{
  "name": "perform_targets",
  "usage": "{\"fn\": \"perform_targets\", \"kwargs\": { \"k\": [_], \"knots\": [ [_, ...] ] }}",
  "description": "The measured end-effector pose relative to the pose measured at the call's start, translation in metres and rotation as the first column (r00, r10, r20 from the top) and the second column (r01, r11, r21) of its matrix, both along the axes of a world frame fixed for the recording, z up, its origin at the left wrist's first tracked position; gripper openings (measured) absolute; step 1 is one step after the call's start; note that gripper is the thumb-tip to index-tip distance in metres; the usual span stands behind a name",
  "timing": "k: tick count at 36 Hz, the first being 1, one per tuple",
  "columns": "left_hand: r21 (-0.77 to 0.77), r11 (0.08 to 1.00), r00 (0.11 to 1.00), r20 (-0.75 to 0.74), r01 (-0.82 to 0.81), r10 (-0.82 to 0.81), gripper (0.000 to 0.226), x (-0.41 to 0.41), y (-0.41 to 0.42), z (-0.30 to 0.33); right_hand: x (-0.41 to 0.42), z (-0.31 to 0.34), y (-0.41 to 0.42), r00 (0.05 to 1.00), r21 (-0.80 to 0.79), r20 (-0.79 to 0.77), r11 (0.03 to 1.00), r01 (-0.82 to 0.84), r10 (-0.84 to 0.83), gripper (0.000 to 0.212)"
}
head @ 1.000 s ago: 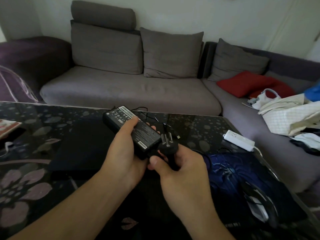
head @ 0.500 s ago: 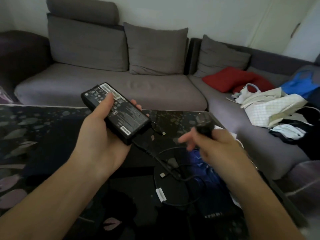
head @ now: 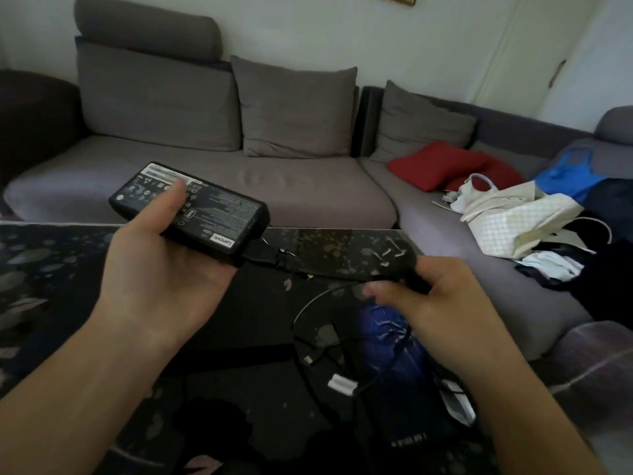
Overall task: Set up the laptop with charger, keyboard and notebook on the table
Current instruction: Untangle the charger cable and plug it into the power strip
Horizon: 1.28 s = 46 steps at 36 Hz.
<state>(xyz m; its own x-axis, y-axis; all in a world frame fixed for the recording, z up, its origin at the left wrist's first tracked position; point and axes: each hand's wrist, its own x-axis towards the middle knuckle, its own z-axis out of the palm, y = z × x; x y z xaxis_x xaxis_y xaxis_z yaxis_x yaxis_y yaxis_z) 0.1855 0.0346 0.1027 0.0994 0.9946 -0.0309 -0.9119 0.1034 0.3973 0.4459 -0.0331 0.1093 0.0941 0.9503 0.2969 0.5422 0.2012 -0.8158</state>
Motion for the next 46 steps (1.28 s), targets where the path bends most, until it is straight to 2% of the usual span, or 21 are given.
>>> {"fn": "perform_targets", "kwargs": {
  "k": [4,8,14,17,20,22,23,26,28,30,31,32,35,37,40,43,45,46],
  "knots": [
    [0.109,0.991,0.987,-0.148,0.079,-0.063,0.042,0.007,-0.001,-0.001,0.006,0.008,0.017,0.998,0.223,-0.04,0.973,0.054,-0.046,0.036],
    [0.086,0.988,0.968,-0.227,0.128,-0.106,0.04,0.013,-0.001,0.001,0.012,0.012,0.039,0.981,0.288,-0.195,0.954,0.079,-0.023,0.034],
    [0.066,0.989,0.949,-0.297,0.133,-0.108,0.035,0.017,0.01,-0.002,0.013,0.009,0.085,0.989,0.332,-0.133,0.938,0.101,-0.06,0.036],
    [0.048,0.99,0.94,-0.324,0.133,-0.11,0.033,0.017,0.023,-0.011,0.02,0.004,0.12,0.993,0.278,-0.106,0.957,0.087,-0.059,0.041],
    [0.036,0.993,0.922,-0.377,0.114,-0.092,0.039,0.019,0.036,-0.017,0.034,-0.012,0.156,0.994,0.098,-0.107,0.995,0.02,-0.009,0.046],
    [0.029,0.997,0.906,-0.42,0.078,-0.059,0.041,0.021,0.044,-0.02,0.045,-0.024,0.174,0.999,-0.016,-0.039,1.0,-0.02,0.019,0.057],
    [0.022,0.998,0.897,-0.44,0.057,-0.041,0.041,0.023,0.048,-0.021,0.052,-0.029,0.181,1.0,-0.047,-0.027,0.999,0.004,-0.006,0.059],
    [0.017,1.0,0.88,-0.475,0.014,-0.004,0.04,0.026,0.058,-0.03,0.078,-0.045,0.195,0.976,-0.144,-0.151,0.98,0.134,-0.156,0.044],
    [0.017,1.0,0.875,-0.483,0.016,-0.006,0.04,0.03,0.064,-0.036,0.093,-0.057,0.203,0.95,-0.195,-0.174,0.955,0.224,-0.259,0.039],
    [0.01,1.0,0.868,-0.497,0.019,-0.011,0.04,0.034,0.069,-0.042,0.1,-0.065,0.205,0.945,-0.257,-0.081,0.923,0.288,-0.317,0.021],
    [0.004,1.0,0.865,-0.502,0.019,-0.014,0.039,0.038,0.072,-0.044,0.101,-0.067,0.206,0.94,-0.284,0.026,0.899,0.334,-0.341,0.016],
    [-0.001,1.0,0.858,-0.513,0.016,-0.014,0.038,0.041,0.075,-0.047,0.101,-0.071,0.206,0.933,-0.289,0.155,0.889,0.356,-0.324,0.02],
    [-0.02,1.0,0.836,-0.548,0.007,-0.017,0.034,0.055,0.082,-0.052,0.094,-0.086,0.201,0.844,-0.275,0.525,0.917,0.288,-0.108,0.016],
    [-0.044,0.999,0.822,-0.569,0.004,-0.029,0.032,0.064,0.087,-0.055,0.088,-0.092,0.2,0.748,-0.296,0.664,0.916,0.271,-0.006,0.013],
    [-0.079,0.997,0.802,-0.595,0.018,-0.061,0.037,0.076,0.096,-0.062,0.078,-0.096,0.2,0.671,-0.348,0.737,0.896,0.277,0.079,0.014],
    [-0.101,0.994,0.764,-0.636,0.051,-0.104,0.035,0.086,0.103,-0.067,0.073,-0.098,0.193,0.724,-0.368,0.688,0.887,0.279,0.058,0.021],
    [-0.105,0.993,0.733,-0.671,0.053,-0.11,0.03,0.091,0.108,-0.068,0.065,-0.085,0.184,0.681,-0.248,0.728,0.897,0.367,-0.077,0.009],
    [-0.103,0.993,0.713,-0.692,0.056,-0.112,0.029,0.094,0.11,-0.069,0.06,-0.077,0.179,0.642,-0.133,0.742,0.896,0.424,-0.194,0.011]
  ]
}}
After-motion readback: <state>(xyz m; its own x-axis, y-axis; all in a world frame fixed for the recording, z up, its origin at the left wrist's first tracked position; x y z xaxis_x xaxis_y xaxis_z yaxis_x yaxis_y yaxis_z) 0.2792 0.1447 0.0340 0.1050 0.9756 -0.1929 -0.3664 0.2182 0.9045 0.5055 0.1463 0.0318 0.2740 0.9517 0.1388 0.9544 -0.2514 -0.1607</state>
